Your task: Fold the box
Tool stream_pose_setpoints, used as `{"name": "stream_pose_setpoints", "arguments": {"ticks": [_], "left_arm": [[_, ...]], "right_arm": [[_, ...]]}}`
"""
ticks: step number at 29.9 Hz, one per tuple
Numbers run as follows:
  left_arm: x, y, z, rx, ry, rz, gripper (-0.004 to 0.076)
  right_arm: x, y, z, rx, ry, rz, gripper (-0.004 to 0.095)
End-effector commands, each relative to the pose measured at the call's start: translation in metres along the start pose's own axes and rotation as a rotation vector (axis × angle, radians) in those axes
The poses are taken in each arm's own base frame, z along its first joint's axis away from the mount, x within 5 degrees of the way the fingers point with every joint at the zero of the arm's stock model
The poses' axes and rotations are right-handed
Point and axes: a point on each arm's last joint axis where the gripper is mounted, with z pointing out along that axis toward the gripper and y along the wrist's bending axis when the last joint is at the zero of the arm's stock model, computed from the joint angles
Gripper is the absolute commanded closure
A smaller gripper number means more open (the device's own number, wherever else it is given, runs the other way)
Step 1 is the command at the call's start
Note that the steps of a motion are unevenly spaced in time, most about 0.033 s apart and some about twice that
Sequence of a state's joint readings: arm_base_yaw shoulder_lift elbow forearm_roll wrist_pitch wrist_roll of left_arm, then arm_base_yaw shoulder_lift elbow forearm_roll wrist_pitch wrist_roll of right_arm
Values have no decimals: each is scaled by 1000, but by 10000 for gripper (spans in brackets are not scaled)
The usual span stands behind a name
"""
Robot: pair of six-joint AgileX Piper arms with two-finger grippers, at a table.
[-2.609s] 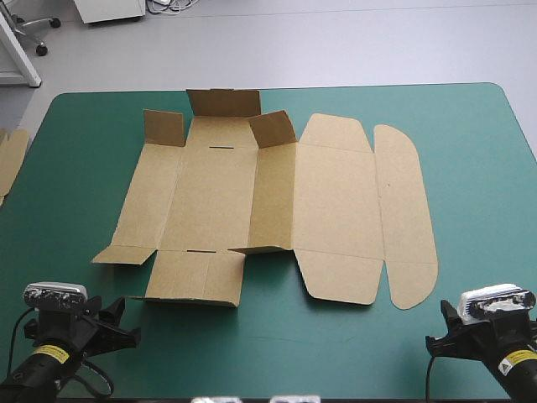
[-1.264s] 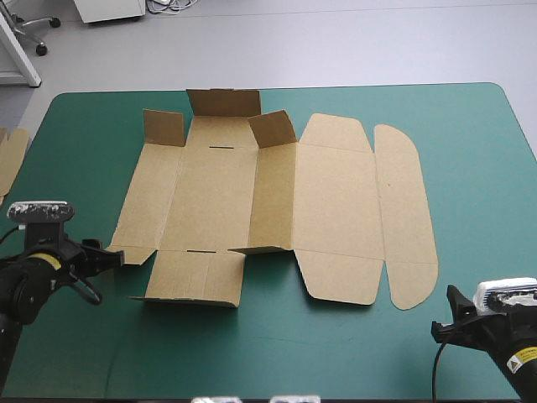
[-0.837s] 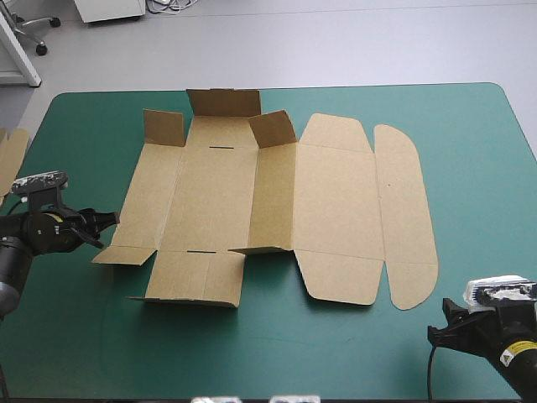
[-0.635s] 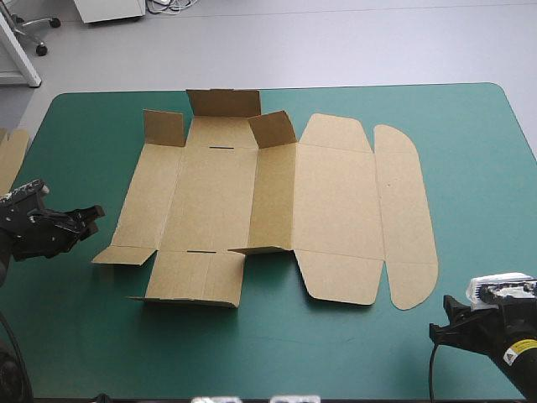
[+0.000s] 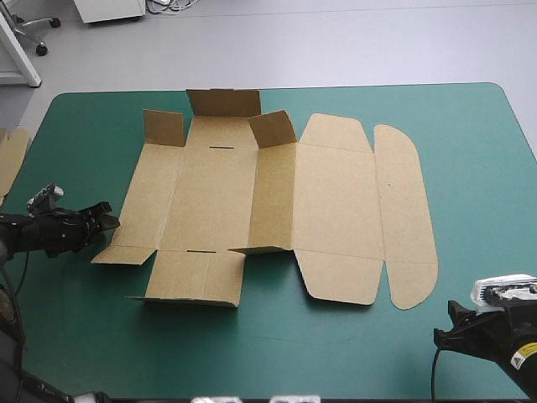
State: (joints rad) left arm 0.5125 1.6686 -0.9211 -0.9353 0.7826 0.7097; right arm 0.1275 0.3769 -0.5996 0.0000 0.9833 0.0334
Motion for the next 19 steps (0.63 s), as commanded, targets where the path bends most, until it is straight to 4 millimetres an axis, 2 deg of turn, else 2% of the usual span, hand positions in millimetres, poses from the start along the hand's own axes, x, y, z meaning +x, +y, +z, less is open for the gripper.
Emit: {"name": "stream_pose_setpoints", "arguments": {"ticks": [1,10,14,19], "left_arm": [[-5,-7,1,80,-13,2,358],[-2,-16,11,265,36,8,358],[-2,-22,7,325,59,38,358],[-16,-43,-3,488,10,63,358]], "right_arm": [[-16,0,-9,6,-86,-4,404],[-24,-1,-17,19,-125,-13,404],[-24,-1,-17,19,-131,-14,404],[-25,-1,-17,20,-143,-14,404]]}}
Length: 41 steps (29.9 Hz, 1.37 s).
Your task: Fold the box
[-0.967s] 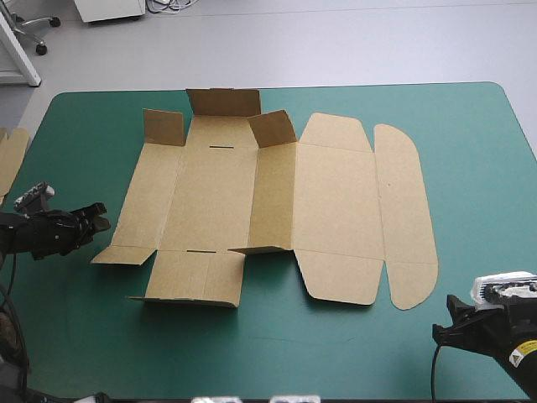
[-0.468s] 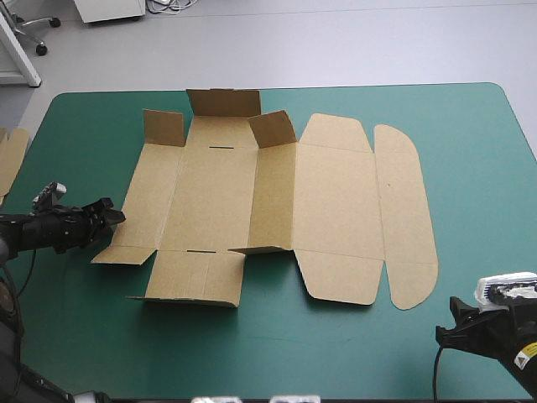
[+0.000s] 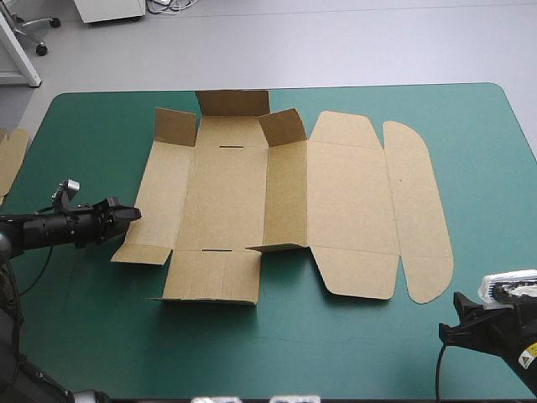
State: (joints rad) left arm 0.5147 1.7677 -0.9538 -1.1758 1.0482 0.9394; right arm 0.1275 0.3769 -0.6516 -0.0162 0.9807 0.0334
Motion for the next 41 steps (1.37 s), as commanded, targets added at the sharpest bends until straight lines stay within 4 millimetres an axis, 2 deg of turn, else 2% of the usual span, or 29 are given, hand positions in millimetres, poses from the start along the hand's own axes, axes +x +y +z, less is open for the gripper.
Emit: {"name": "stream_pose_setpoints", "arguments": {"ticks": [1,7,11,17,21,29,35,41], "left_arm": [[-17,-39,-10,184,-80,55,358],[-15,-72,18,218,-13,148,358],[-15,-86,35,157,7,219,358],[-29,-98,35,107,-39,249,358],[-37,-99,32,49,-58,264,358],[-34,-98,36,-51,-6,302,364],[-38,-93,36,-113,-41,312,444],[-35,-87,36,-175,0,350,497]], "right_arm": [[-14,-1,-5,8,-88,-6,404],[-14,-1,-5,10,-88,-7,404],[-14,-1,-5,10,-88,-7,404],[-14,-1,-5,12,-88,-8,404],[-14,-1,-5,10,-88,-7,404],[-14,-1,-5,10,-88,-7,410],[-14,-1,-5,10,-88,-7,410],[-15,-1,-5,10,-94,-7,414]]}}
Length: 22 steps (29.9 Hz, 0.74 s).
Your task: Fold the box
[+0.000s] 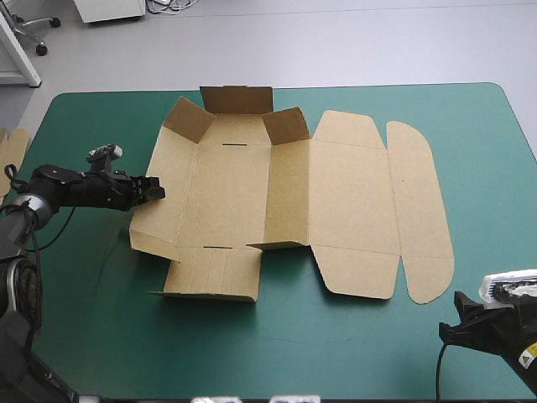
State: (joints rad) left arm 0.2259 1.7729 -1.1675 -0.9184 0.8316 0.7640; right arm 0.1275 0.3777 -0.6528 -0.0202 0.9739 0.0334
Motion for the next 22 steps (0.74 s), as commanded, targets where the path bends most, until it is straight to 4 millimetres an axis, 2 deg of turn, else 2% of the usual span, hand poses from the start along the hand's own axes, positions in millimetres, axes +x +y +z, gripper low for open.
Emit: {"name": "stream_pose_setpoints", "arguments": {"ticks": [1,4,10,12,15,22], "left_arm": [[-10,-15,-16,8,-50,32,508],[-9,-18,-13,2,-29,59,542],[-5,-27,-5,-19,13,125,562],[-5,-29,-4,-25,13,134,615],[-6,-28,-4,-35,-1,136,738],[-8,-35,-9,1,46,170,738]], "right_arm": [[-14,-1,-5,7,-89,-5,413],[-14,-1,-5,7,-91,-5,414],[-15,-1,-5,10,-101,-7,417],[-16,0,-5,7,-108,-5,420],[-17,0,-5,6,-121,-2,424],[-18,-1,-5,7,-130,1,428]]}}
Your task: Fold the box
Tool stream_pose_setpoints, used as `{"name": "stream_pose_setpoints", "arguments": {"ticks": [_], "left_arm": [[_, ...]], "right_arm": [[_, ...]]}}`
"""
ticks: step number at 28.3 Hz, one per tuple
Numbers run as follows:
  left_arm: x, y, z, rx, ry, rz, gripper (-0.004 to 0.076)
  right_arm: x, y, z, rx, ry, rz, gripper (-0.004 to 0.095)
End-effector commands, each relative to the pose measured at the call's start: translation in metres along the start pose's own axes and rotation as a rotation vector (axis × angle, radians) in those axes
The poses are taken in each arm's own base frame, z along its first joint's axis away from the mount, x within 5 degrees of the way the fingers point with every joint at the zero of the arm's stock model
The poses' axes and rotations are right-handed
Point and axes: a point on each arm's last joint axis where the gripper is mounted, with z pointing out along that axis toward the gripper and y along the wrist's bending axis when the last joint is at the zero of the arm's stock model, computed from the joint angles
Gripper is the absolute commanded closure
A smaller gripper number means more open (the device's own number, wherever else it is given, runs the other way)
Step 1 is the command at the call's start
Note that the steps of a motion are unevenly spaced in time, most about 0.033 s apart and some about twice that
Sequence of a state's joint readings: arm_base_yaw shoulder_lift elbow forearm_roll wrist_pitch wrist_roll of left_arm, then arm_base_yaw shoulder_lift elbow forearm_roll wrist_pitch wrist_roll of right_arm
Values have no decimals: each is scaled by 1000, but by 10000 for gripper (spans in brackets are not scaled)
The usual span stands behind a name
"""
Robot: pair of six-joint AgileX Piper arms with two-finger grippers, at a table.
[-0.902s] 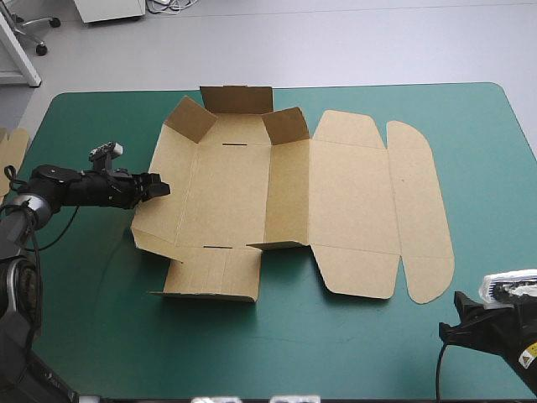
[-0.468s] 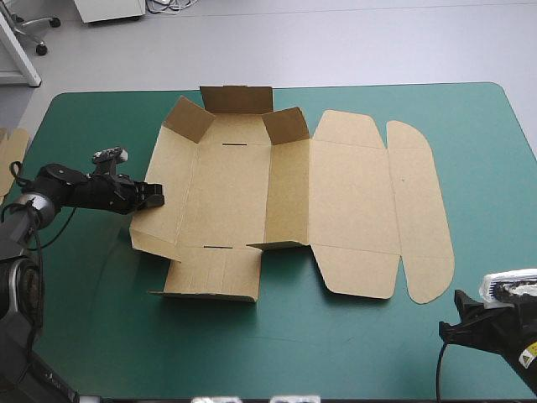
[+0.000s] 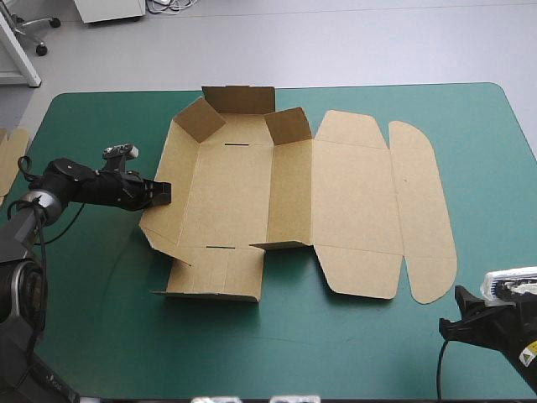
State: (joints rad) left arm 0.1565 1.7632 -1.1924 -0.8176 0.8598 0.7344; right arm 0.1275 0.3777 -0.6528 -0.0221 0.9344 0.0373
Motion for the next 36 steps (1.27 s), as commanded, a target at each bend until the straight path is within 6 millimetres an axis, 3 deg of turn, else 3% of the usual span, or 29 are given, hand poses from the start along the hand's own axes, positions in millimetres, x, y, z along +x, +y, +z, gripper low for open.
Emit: {"name": "stream_pose_setpoints", "arguments": {"ticks": [1,7,16,25,32,36], "left_arm": [[-12,-13,-18,11,-29,71,738],[-33,-31,-40,74,-18,211,738],[-68,-71,-81,21,-16,579,738],[-94,-135,-105,-5,-143,785,738],[-101,-202,-131,-120,-234,1174,738],[-109,-224,-150,-155,-374,1244,738]], "right_arm": [[-15,0,-4,7,-95,-2,427],[-19,0,-5,5,-138,-3,428],[-21,0,-5,5,-163,-4,427],[-28,0,-11,5,-203,-4,427],[-44,-5,-30,64,-283,-49,427],[-47,-5,-35,64,-298,-48,427]]}}
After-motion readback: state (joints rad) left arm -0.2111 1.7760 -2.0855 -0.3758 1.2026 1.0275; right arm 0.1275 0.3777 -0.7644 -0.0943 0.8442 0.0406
